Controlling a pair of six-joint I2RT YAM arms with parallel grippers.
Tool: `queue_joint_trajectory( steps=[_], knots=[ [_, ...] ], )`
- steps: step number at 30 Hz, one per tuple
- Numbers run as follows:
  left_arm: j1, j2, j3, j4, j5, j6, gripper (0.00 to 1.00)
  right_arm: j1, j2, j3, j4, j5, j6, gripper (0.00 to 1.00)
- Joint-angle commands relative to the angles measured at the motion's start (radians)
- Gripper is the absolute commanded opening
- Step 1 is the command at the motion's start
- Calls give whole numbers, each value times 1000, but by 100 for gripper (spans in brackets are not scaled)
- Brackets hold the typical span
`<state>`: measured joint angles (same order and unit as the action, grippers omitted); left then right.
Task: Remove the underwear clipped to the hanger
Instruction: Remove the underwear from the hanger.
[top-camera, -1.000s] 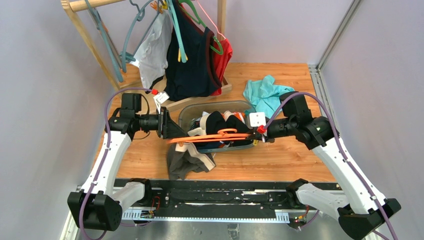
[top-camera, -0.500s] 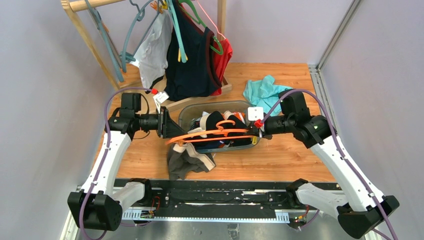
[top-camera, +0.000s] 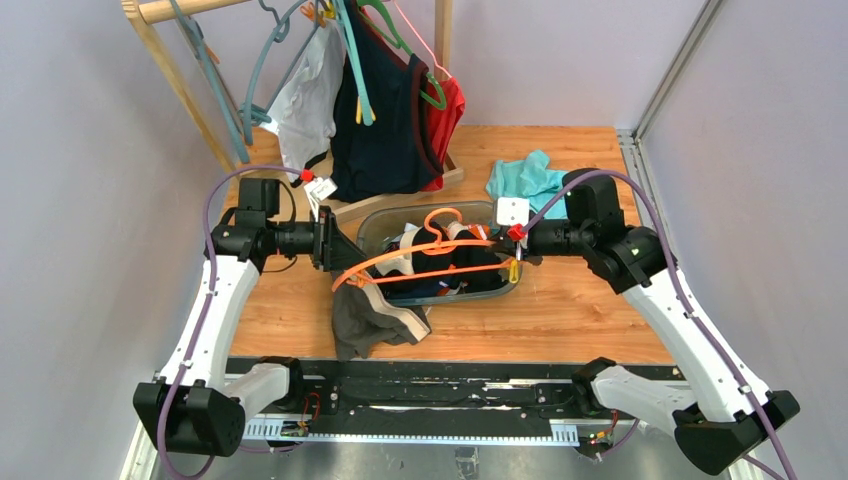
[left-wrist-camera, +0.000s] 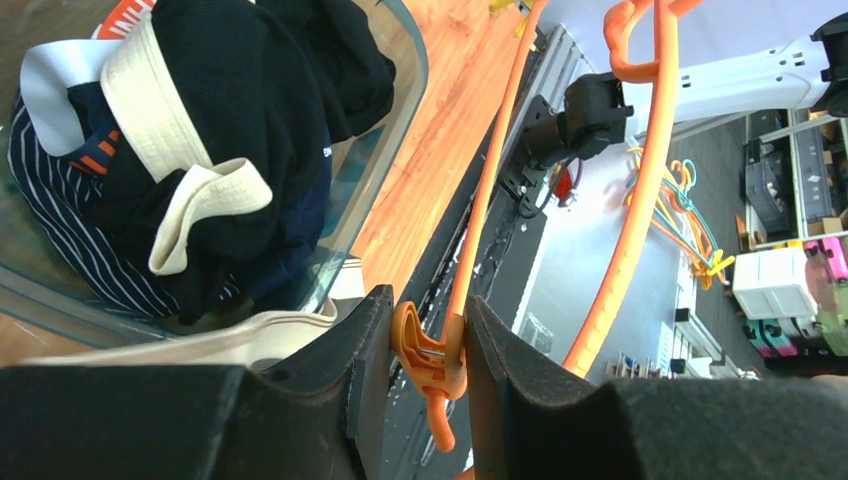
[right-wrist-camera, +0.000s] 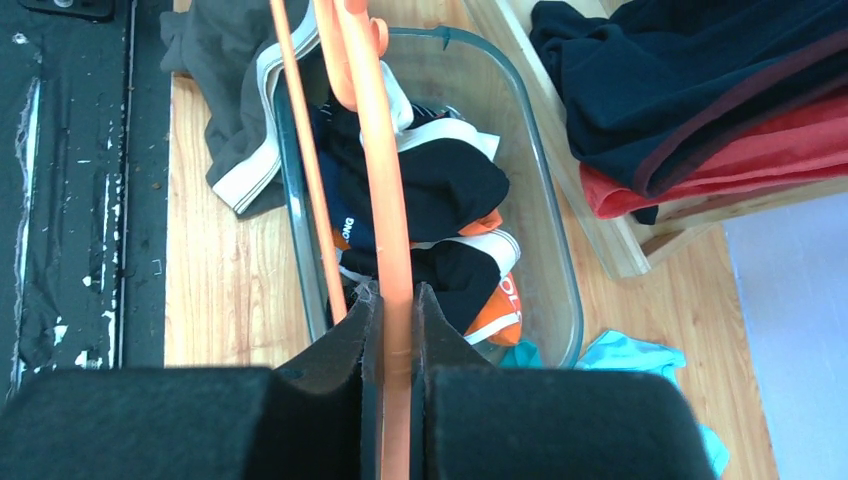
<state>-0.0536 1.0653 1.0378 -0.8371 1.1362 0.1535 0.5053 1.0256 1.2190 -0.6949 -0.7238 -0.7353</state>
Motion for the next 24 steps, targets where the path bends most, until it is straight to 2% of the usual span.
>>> queue_joint_trajectory(
  steps=[1, 6, 8, 10, 14, 19, 24],
  knots=[
    [2, 0, 23, -39, 22, 20, 5, -11, -1, 29, 69, 83, 52, 1],
    [1, -4, 15, -39, 20, 30, 18, -11, -19, -3, 92, 79, 63, 1],
    [1, -9, 15, -40, 22, 32, 20, -11, -30, -19, 107, 80, 69, 1],
    [1, -13, 12, -39, 21, 31, 16, -12, -42, -40, 131, 80, 72, 1],
    [1, -13, 29, -42, -10, 32, 2, -12, -42, -47, 129, 59, 63, 1],
    [9, -29, 83, -31, -64, 67, 0, -11, -42, -64, 116, 36, 41, 1],
    [23, -87, 122, 105, -183, 70, 0, -11, -35, -83, 89, 15, 26, 1]
  ],
)
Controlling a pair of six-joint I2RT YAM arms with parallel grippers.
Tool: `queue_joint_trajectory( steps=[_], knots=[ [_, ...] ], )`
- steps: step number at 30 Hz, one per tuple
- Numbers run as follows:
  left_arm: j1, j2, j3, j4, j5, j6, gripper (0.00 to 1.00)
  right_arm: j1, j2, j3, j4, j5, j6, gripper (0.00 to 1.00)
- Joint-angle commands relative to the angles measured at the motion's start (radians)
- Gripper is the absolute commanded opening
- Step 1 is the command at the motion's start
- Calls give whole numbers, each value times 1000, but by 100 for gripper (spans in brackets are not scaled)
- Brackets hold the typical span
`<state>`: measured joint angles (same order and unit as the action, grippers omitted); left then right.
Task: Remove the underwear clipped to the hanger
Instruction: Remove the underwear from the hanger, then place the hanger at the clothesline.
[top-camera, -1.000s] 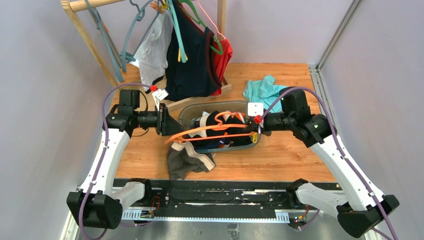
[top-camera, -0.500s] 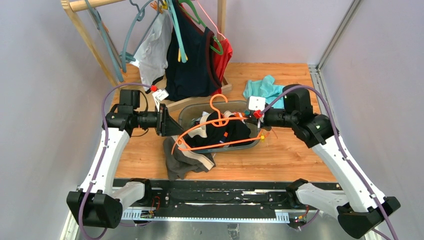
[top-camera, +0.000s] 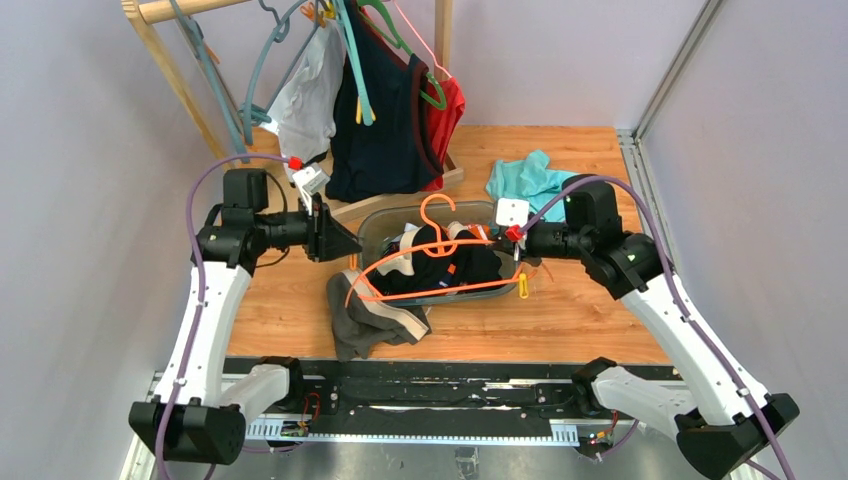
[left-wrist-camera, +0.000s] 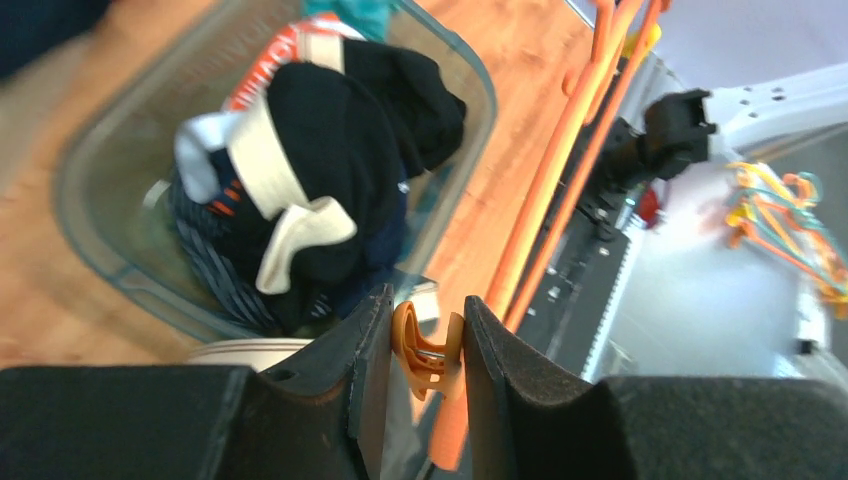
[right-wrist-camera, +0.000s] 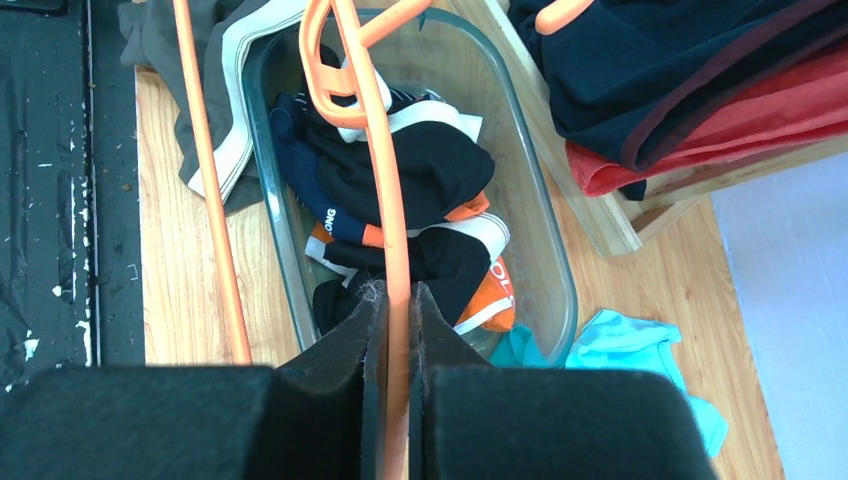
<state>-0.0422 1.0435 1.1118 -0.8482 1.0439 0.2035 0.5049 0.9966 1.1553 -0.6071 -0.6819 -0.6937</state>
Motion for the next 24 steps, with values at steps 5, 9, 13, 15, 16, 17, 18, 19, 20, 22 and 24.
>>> queue_joint_trajectory(
  steps=[5, 9, 13, 15, 16, 17, 18, 19, 20, 22, 24],
  knots=[
    [11, -161, 37, 290, -129, 15, 0, -11, 6, -27, 10, -14, 29, 0],
    [7, -173, 40, 218, 57, 106, 0, -12, 39, 7, 22, 48, 112, 1],
    [-14, -192, 8, 144, 135, 241, 0, -14, 81, 43, 37, 57, 219, 1],
    [-20, -199, -13, 130, 162, 287, 0, -15, 105, 58, 44, 46, 275, 1],
    [-22, -201, -32, 130, 177, 305, 0, -18, 115, 64, 45, 39, 295, 0],
    [-24, -203, -41, 130, 187, 325, 0, -20, 124, 69, 47, 29, 312, 0],
    [-28, -205, -55, 130, 195, 345, 0, -22, 132, 74, 49, 21, 328, 1],
    [-32, -206, -76, 129, 201, 369, 0, -25, 139, 78, 51, 12, 340, 1],
    [-33, -207, -87, 128, 209, 395, 0, -26, 142, 80, 54, 1, 351, 1],
    [-35, -208, -120, 129, 227, 428, 0, -28, 145, 79, 64, -9, 370, 1],
    [-36, -207, -132, 126, 234, 445, 0, -31, 146, 78, 68, -12, 379, 0]
  ],
)
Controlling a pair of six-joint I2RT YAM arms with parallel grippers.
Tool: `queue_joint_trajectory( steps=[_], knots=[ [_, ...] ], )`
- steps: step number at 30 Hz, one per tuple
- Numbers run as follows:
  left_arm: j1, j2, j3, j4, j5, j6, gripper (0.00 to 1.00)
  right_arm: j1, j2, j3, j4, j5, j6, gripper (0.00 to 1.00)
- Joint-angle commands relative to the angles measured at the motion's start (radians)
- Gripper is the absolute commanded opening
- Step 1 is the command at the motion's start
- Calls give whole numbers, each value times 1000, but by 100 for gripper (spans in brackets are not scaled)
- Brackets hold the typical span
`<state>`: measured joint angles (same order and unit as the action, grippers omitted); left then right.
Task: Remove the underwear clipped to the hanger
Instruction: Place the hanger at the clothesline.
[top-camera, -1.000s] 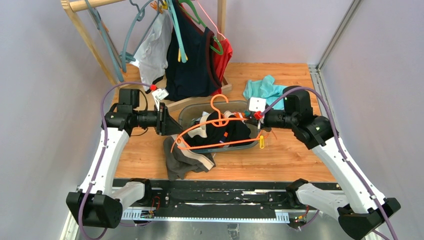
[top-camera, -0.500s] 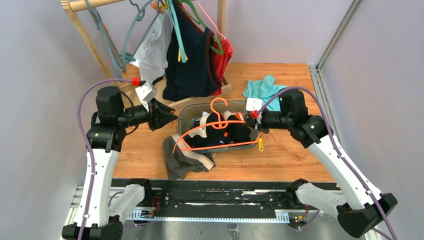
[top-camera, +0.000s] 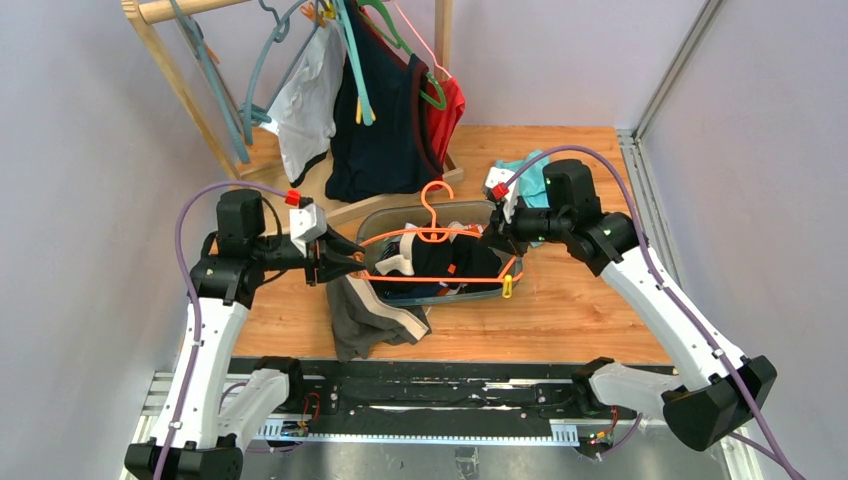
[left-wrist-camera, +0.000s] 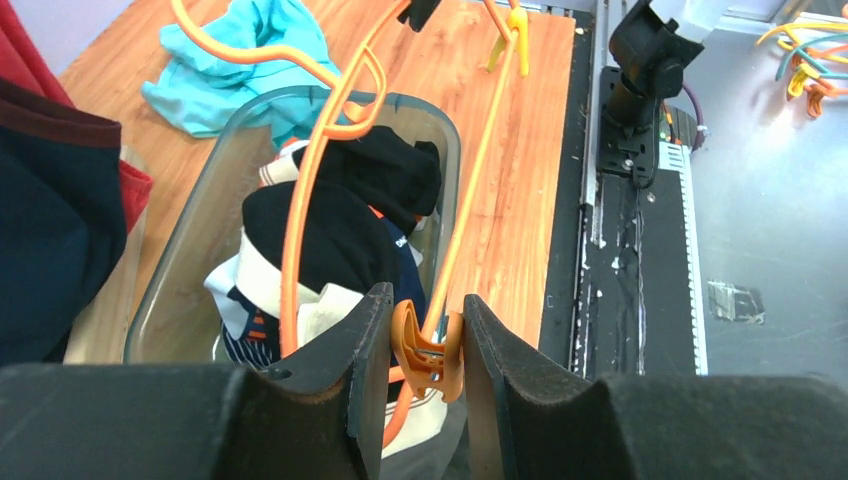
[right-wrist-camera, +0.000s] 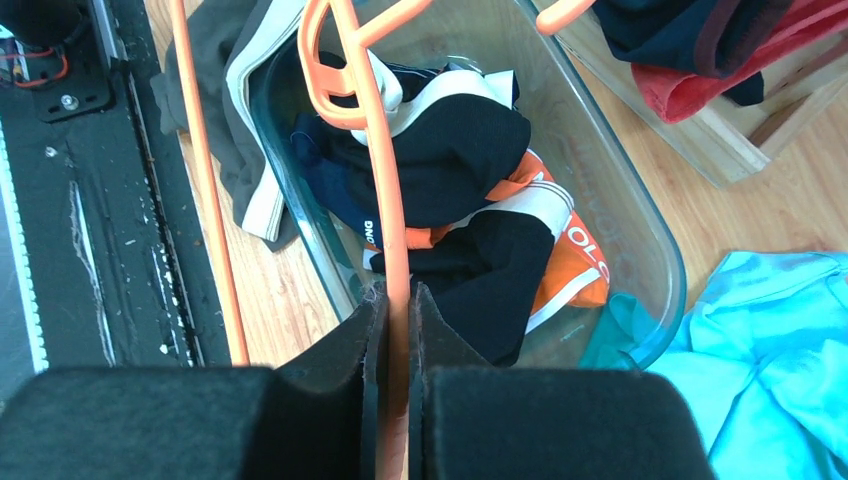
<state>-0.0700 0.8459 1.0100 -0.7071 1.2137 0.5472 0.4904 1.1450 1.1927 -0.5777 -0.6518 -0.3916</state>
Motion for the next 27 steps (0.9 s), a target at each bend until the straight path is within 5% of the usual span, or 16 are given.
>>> queue_joint_trajectory(
  steps=[1, 27],
  knots=[
    [-8, -10, -31, -31, 66, 127, 0, -20, -2, 40, 40, -47, 80, 1],
    [-10, 0, 0, -236, 29, 450, 0, -80, -22, -8, 73, -147, 95, 0]
  ],
)
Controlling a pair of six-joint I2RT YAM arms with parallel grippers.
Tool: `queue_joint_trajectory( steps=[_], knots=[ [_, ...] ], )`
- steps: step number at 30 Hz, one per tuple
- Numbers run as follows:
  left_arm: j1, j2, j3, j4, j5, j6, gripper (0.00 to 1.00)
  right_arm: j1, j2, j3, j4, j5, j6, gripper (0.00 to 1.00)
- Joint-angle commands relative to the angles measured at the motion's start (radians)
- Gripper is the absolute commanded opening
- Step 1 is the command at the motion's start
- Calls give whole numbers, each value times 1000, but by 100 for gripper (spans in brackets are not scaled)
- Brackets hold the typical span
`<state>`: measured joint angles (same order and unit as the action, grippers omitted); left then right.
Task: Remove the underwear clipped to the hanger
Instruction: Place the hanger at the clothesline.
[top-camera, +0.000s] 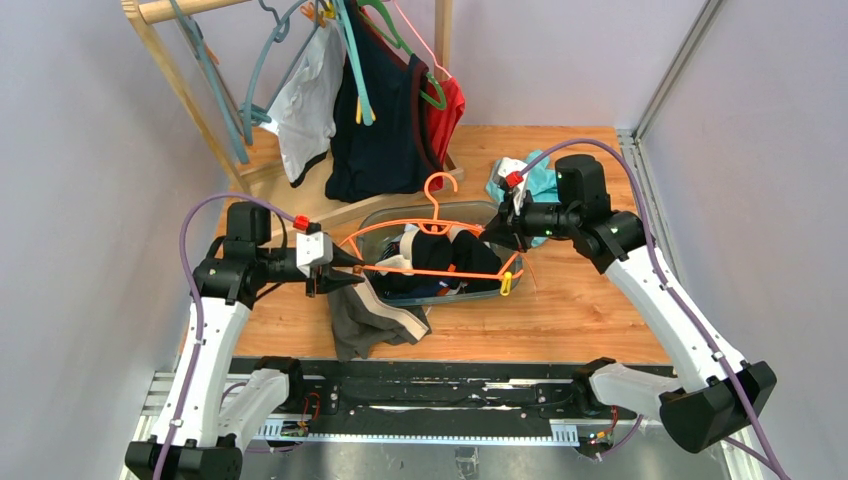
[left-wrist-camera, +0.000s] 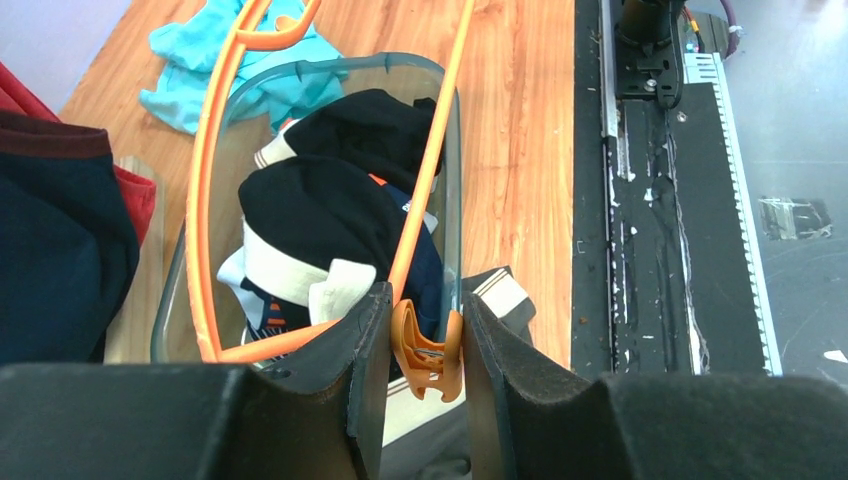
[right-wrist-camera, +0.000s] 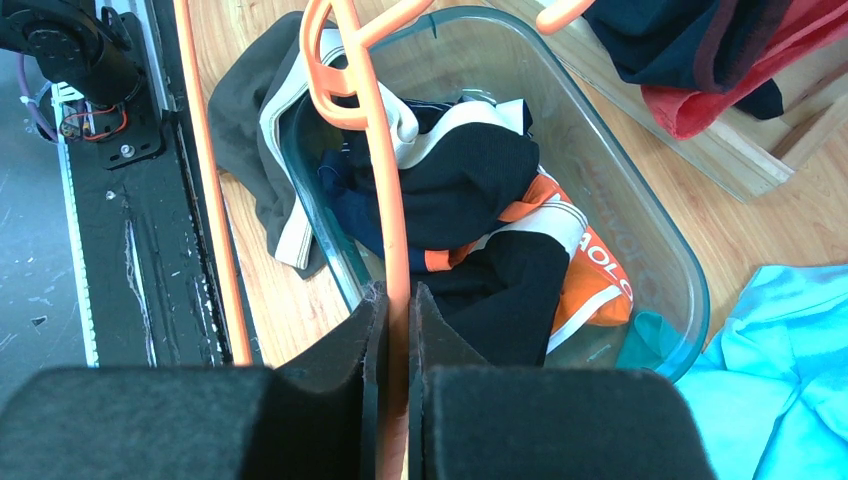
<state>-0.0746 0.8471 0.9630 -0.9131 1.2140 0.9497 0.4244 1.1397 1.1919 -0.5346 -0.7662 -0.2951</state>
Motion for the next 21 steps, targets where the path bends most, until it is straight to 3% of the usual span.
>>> queue_joint_trajectory(
  steps=[1, 8, 21],
  knots=[
    [-5, 0, 55, -30, 42, 40, 0, -15, -14, -9, 28, -31, -3, 0],
    [-5, 4, 104, -31, 92, 6, 0, -15, 2, -27, 26, -44, -14, 0],
    [-5, 9, 75, -33, 17, 77, 0, -15, -8, -33, 28, -112, -11, 1]
  ],
)
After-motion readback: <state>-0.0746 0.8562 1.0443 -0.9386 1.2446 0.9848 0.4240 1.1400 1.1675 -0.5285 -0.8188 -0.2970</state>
